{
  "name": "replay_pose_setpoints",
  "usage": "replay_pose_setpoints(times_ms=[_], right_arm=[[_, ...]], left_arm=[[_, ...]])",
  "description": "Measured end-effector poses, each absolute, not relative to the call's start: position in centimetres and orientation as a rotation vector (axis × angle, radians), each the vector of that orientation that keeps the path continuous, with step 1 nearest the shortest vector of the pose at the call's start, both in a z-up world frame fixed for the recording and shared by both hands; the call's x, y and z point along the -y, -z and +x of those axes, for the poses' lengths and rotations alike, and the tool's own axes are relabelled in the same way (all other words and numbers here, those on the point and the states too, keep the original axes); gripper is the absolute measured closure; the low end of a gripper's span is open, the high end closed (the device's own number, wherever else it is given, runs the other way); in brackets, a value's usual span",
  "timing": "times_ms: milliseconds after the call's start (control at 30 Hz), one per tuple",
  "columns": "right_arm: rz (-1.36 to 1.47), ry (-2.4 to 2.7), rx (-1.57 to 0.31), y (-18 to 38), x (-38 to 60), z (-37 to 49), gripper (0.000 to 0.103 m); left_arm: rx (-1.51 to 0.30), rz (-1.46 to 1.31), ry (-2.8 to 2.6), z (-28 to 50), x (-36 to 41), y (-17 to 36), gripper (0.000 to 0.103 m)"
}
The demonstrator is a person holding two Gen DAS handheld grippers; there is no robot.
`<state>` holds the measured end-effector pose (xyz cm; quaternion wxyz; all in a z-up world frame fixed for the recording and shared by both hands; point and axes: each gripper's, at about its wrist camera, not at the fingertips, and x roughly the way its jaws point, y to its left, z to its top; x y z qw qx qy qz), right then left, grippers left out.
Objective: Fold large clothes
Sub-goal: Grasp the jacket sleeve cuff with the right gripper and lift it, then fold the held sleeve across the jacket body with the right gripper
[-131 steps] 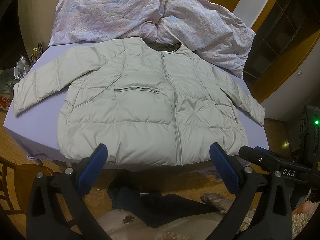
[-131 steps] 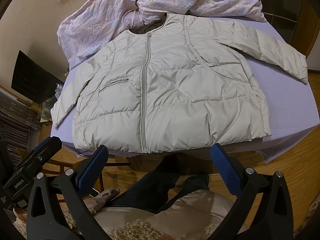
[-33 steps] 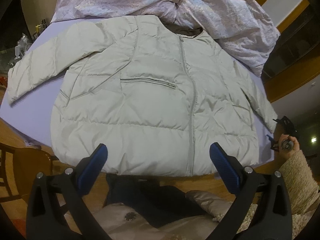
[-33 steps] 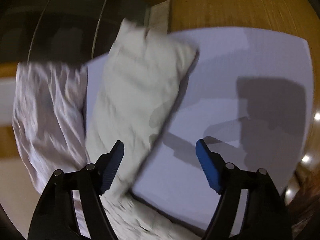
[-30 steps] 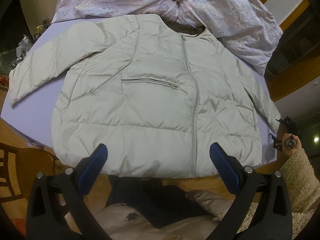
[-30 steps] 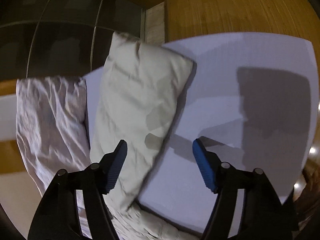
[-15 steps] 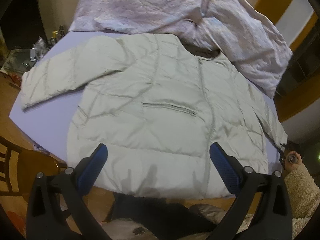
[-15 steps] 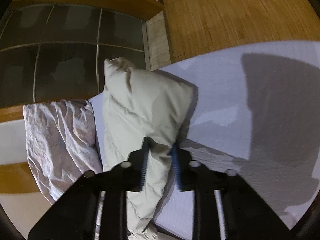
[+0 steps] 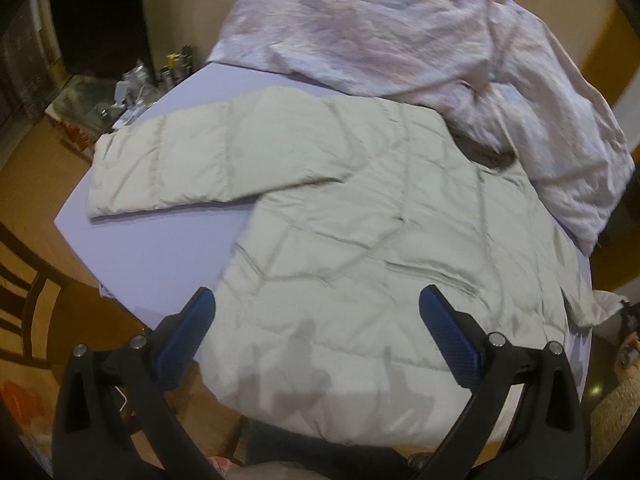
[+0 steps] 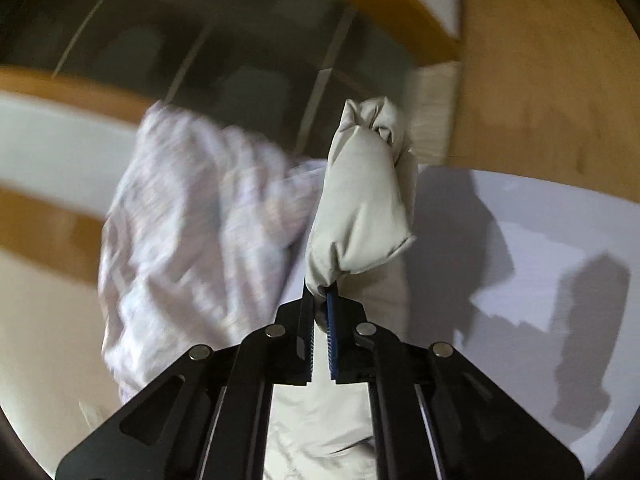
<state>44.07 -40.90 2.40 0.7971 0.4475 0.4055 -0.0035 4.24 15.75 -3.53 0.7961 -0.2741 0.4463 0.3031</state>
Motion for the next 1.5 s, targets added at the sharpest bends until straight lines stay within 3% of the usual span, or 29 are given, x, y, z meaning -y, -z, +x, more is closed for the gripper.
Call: replay_pose_setpoints(times_ms=[267,500,800,1133,1233,1300,1333,1400,1500], right_arm=[[0.818,-0.288,-0.92,-6.5,28.6,46.5,0.097],[0.685,-0.527,-1.038,-5.8,16.4,45.2,0.098],[0.362,-0.676,-1.252,0.5,2.2,40.1,0.098],[0.051,-0.614,-1.396,6.9,-2.8,35.2,0.096],[-0.101,-0.621,-1.405,7.2,-4.1,34.3,0.087],[-0.152,-0.68,-1.406,7.0,-4.4,33.1,0.052],[-0.158,-0.699,-1.397,6.5,-4.5,32.7,0.045],[-0.154,-0.748,-1.342,5.0,-4.7,32.1,0.042],[-0.032,-0.765,-1.238,2.7,-3.3,32.7,0.052]], left_arm=[[-0.929,-0.677,-0.705,2.8,-20.2,4.4,0.002],[-0.903,-0.768,-0.736,1.2,-23.3,5.5,0.002],[-0.891,-0.837,-0.758,-0.2,-26.2,7.1,0.002],[-0.896,-0.883,-0.782,-1.5,-28.6,8.8,0.002],[-0.898,-0.906,-0.781,-1.6,-29.3,9.4,0.002],[-0.899,-0.918,-0.78,-1.6,-29.9,9.8,0.002],[-0.9,-0.921,-0.78,-1.6,-30.1,9.9,0.002],[-0.9,-0.927,-0.78,-1.6,-30.5,10.2,0.002],[-0.896,-0.938,-0.784,-1.8,-31.2,10.6,0.002]])
